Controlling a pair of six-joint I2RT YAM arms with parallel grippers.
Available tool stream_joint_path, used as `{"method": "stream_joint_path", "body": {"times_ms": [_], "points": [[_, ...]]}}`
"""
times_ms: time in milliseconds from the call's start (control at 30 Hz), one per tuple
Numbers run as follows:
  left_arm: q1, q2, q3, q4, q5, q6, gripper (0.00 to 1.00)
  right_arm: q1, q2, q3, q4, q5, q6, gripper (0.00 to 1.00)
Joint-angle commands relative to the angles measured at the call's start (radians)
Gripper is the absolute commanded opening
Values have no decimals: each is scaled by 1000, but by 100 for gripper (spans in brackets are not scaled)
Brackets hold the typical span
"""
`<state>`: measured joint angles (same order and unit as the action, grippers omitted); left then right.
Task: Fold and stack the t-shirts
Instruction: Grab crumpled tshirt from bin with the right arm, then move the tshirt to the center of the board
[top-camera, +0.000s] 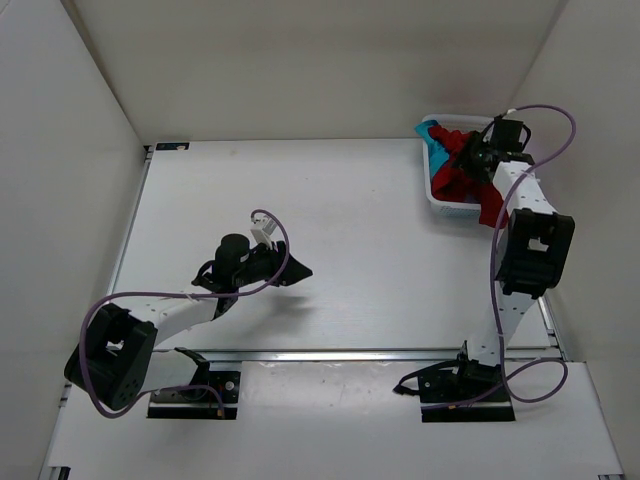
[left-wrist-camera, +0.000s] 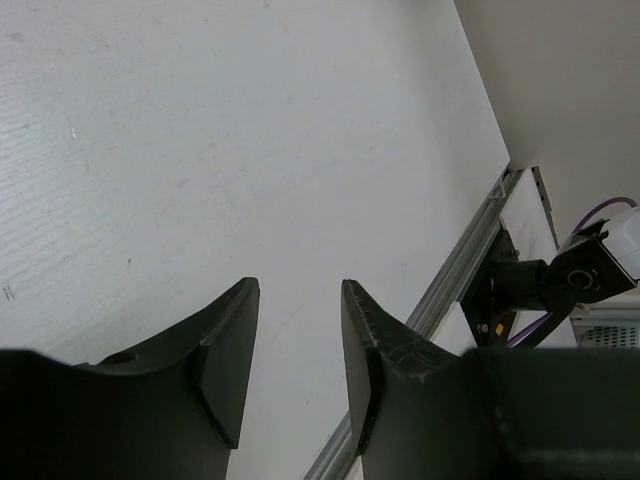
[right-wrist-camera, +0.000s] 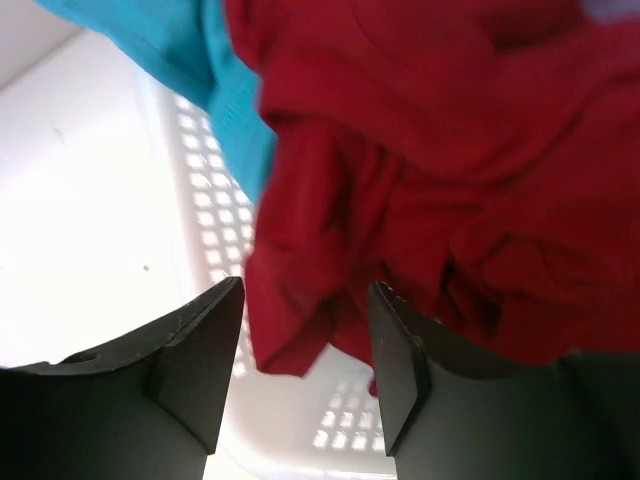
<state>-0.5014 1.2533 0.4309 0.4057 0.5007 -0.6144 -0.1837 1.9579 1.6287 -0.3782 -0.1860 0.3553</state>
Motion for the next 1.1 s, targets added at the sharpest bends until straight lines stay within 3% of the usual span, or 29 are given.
{"method": "stream_joint_path", "body": {"times_ms": [0, 467, 533, 600, 733, 933, 1067], "points": [[-2, -12, -11, 24, 6, 10, 50, -2, 38, 117, 7, -20, -2, 49], [24, -69, -12, -30, -33, 10, 47, 0, 148, 273, -129, -24, -12, 43], [34, -83, -21, -21, -36, 1, 47, -5, 154, 284, -145, -62, -7, 14], [44, -89, -33, -19, -31, -7, 47, -10, 133, 260, -120, -82, 7, 0], [49, -101, -20, -38, -34, -8, 47, 3, -6, 181, -24, -84, 24, 0], [67, -120, 3, -56, -34, -33, 47, 49, -285, 207, 47, -118, 28, 0], [87, -114, 9, -38, -13, -84, 47, 179, -404, 386, -25, -96, -45, 0]]}}
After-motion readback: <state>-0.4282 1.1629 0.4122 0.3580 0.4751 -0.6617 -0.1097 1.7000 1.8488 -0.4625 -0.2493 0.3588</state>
